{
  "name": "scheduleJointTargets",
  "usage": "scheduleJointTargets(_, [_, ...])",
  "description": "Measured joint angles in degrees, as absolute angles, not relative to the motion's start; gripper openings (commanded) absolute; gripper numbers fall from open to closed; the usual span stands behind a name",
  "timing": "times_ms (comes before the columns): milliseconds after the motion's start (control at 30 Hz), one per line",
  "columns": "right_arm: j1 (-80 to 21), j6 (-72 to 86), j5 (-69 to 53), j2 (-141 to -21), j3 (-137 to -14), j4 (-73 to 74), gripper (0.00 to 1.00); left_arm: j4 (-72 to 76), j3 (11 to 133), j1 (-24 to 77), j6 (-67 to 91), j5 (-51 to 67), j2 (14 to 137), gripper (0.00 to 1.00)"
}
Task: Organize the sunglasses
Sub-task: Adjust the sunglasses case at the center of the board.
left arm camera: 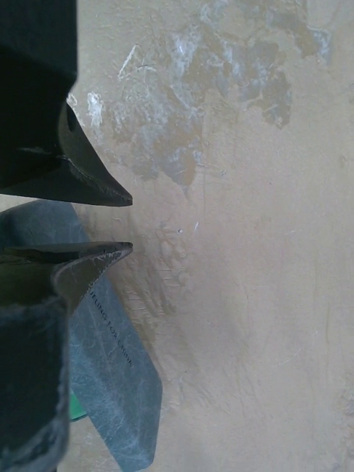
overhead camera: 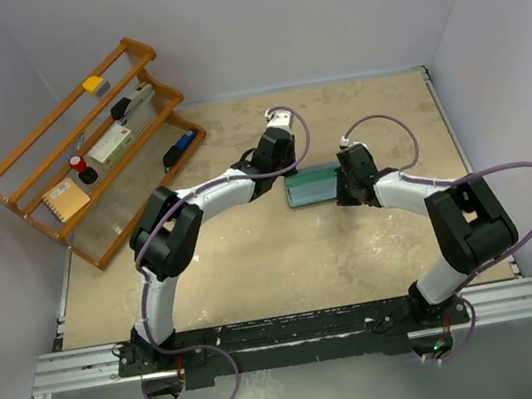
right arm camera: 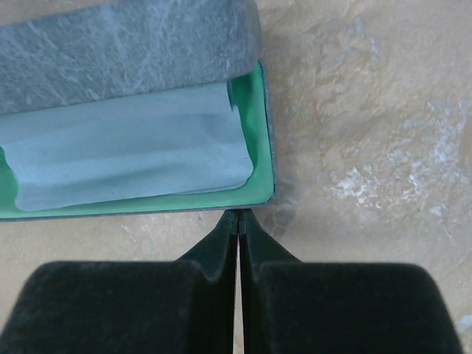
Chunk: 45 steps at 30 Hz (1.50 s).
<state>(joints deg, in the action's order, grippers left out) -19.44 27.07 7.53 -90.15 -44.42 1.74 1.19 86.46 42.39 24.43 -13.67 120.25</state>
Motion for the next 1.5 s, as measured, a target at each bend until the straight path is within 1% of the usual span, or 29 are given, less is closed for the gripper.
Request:
scheduleJointTargets(200, [-19.42, 27.07, 6.42, -93.08, -47.44, 1.78, 0.0, 4.91, 83.07, 42.39, 24.91, -12.16, 119.63, 0.22])
scheduleJointTargets(800, [-19.44, 25.96, 5.98, -99.53, -54.96, 2.35, 0.0, 6.59, 68.47, 43.92, 28.71, -12.45, 108.47, 0.19])
scheduleJointTargets(1133, [-20.62, 25.06, 4.49, -103.9, -60.29, 2.87, 0.0, 7.11, 66.35, 47.09, 29.69, -13.98, 107.15, 0.19])
scheduleJointTargets(1500, [-21.87, 24.86, 5.04, -104.07, -60.73, 3.33, 0.0, 7.66, 64.73, 47.66, 30.79, -15.18, 107.04, 0.19])
